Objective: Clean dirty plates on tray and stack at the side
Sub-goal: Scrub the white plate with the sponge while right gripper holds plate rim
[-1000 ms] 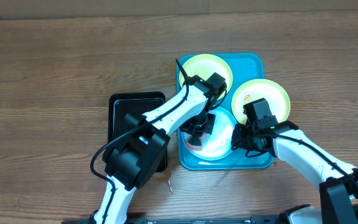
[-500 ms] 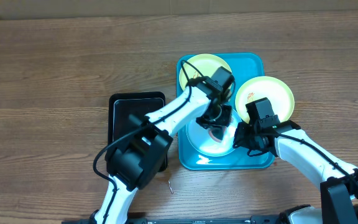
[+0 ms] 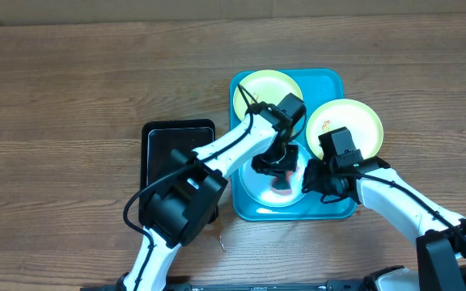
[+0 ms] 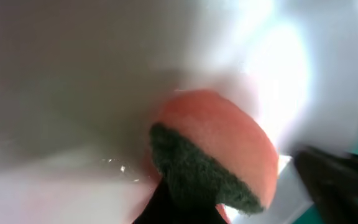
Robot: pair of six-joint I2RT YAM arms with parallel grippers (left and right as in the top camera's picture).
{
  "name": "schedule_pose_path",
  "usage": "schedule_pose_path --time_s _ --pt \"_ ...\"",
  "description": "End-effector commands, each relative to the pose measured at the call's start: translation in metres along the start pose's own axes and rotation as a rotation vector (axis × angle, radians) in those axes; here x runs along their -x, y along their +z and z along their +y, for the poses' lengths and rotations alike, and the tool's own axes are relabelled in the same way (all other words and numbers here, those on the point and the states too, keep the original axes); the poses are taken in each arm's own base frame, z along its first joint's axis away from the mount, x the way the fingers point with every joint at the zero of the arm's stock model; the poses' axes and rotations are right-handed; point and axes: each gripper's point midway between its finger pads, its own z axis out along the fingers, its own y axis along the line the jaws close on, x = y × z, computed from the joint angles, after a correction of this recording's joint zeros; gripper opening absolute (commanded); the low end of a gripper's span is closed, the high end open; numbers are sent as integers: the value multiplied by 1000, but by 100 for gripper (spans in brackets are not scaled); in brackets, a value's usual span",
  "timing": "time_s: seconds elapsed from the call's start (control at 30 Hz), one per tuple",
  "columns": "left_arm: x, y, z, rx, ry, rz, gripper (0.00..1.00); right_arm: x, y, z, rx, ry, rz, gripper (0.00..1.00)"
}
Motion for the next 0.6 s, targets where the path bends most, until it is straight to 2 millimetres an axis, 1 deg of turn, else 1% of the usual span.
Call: schedule_pose_path --time_s 0.0,0.1,0.17,0.27,0.33,0.43,0.47,0.5,0.53,0.57 --pt "22 -11 60 245 -92 -87 4 -2 2 -9 -39 -16 1 4" --pt "29 -30 86 402 -95 -135 4 -2 2 -9 -39 -15 1 4" --pt "30 -42 98 495 -89 -160 4 -2 2 -9 -39 -15 1 4" --pt "30 -50 100 523 -82 -161 4 -2 2 -9 -39 -16 1 4" --pt "29 -51 93 486 -84 -146 4 -2 2 -9 -39 -15 1 4" --pt "25 -55 65 341 -52 -110 4 -2 2 -9 -39 -15 2 4" --pt "24 -61 54 282 -36 -108 4 -2 2 -9 -39 -15 2 4" --pt "23 -67 47 245 -26 -110 4 -2 2 -9 -39 -15 2 4" --pt "22 -84 38 183 -13 -133 5 -3 2 -9 -39 -15 2 4" --pt "21 -99 35 157 -10 -159 4 -3 2 -9 -41 -15 4 4"
